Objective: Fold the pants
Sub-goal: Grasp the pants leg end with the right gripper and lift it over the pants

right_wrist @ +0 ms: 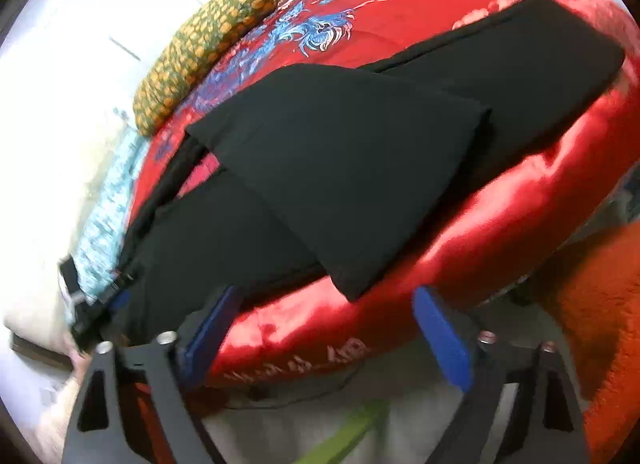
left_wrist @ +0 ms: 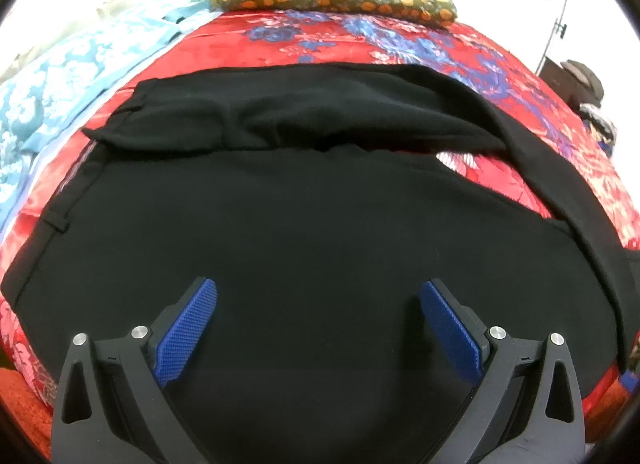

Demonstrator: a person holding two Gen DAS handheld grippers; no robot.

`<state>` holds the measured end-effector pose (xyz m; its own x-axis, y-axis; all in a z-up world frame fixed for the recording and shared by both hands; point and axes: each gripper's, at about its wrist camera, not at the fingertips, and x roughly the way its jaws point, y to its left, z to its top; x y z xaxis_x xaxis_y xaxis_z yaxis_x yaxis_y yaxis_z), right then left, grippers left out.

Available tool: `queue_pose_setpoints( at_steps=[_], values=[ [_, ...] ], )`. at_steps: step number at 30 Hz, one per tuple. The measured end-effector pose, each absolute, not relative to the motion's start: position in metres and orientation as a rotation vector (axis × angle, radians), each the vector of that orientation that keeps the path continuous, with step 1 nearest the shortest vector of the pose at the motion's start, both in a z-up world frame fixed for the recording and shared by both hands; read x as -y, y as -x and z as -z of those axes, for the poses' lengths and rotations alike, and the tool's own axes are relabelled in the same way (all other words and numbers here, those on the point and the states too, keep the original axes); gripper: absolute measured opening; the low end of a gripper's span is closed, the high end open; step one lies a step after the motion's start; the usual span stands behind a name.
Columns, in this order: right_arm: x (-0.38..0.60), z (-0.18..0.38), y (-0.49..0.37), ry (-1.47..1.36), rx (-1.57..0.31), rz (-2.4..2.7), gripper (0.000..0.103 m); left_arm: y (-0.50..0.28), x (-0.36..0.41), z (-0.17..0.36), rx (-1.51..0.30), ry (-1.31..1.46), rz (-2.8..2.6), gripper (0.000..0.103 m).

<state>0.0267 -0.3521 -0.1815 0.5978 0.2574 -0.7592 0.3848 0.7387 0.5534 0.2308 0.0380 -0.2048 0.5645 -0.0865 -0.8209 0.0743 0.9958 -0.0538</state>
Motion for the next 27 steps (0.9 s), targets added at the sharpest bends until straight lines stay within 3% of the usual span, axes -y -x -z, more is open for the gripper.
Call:
queue_pose_setpoints(
  at_steps=[9,23,24,25,26,27],
  values=[
    [0.371,0.198,-0.032,-1.037,-0.875,-0.015,0.061,-0.226,-0.033,0.204,-0.957,-0.043,0.112,0.102],
    [0.379,0.232,-0.028,-1.344,-0.841,-0.039,0.060,-0.227,-0.032,0.207,-0.969,-0.030,0.115,0.102],
    [0.379,0.231,-0.028,-1.336,-0.837,-0.033,0.052,-0.226,-0.033,0.206,-0.967,-0.032,0.115,0.102],
    [0.378,0.228,-0.026,-1.307,-0.845,-0.024,0.031,-0.226,-0.034,0.206,-0.966,-0.030,0.116,0.102],
    [0.378,0.226,-0.026,-1.289,-0.854,-0.018,0.020,-0.227,-0.035,0.206,-0.967,-0.027,0.114,0.102],
    [0.379,0.224,-0.025,-1.274,-0.855,-0.005,0.021,-0.227,-0.035,0.207,-0.969,-0.024,0.113,0.102]
  ],
)
